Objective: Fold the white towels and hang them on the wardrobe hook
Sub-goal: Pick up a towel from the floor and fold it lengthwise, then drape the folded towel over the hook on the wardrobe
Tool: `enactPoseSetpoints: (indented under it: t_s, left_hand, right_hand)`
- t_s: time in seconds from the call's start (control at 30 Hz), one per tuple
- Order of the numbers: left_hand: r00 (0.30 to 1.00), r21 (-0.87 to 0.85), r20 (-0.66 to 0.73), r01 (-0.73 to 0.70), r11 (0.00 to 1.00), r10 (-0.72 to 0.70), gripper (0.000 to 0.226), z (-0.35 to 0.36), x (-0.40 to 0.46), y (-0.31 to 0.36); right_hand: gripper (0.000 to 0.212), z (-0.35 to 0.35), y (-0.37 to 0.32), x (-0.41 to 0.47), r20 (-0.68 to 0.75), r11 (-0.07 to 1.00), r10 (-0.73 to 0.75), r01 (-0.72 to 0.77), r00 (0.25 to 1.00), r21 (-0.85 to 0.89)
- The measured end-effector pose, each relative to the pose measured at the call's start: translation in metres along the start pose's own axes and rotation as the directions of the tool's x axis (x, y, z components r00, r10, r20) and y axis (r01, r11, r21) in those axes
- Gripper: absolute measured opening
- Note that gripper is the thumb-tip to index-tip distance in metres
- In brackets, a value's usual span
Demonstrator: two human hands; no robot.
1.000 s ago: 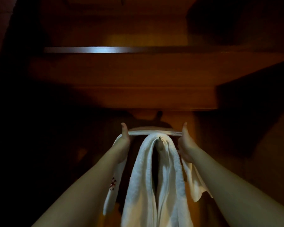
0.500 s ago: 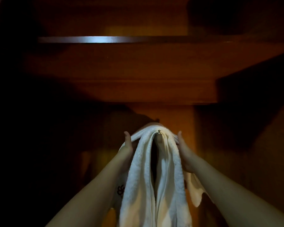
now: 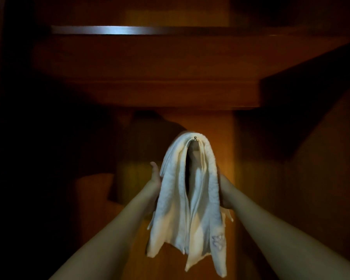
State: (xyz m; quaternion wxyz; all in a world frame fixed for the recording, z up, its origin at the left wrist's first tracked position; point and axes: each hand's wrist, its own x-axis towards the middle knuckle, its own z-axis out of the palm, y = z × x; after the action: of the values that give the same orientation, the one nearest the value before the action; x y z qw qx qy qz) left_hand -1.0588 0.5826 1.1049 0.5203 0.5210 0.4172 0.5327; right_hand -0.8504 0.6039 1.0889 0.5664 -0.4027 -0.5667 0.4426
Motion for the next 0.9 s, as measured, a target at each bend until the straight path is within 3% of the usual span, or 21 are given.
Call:
enactPoseSetpoints:
  t_s: [0.1,0.3,0.5,0.63,0.7,0.9]
  left_hand:
    - [0.989,0.059,0.131,-0.074,0.996,0.066,0.102,-0.015,-0.012,-0.009]
    - [0.944,0.184,0.308,-0.184,0.966,0.121,0.138,-0.047,-0.053,-0.014]
    - [0.963,0.328,0.23,-0.214,0.92,0.142,0.101,-0.059,-0.161,-0.017]
    - [0.946,0.462,0.305,-0.245,0.852,0.107,0.069,-0.068,-0.204,-0.046]
    - [0.939,0.556,0.336,-0.266,0.788,0.08,0.058,-0.069,-0.224,-0.061]
    - [0.849,0.676,0.517,-0.325,0.661,-0.112,0.067,-0.054,-0.284,-0.121]
  right_hand:
    - [0.07,0.002,-0.01,-0.021,-0.014,0.999,-0.005,0.006,1.0,0.036]
    - [0.091,0.017,-0.026,-0.093,-0.184,0.997,-0.005,-0.01,0.983,-0.083]
    - [0.104,0.041,-0.024,-0.189,-0.338,0.949,-0.047,-0.064,0.94,-0.309]
    - [0.073,0.051,-0.005,-0.262,-0.356,0.889,-0.025,-0.143,0.934,-0.435]
    - [0.059,0.056,0.006,-0.303,-0.357,0.81,0.021,-0.225,0.934,-0.541]
    - [0.063,0.05,0.046,-0.424,-0.29,0.502,0.125,-0.312,0.949,-0.807]
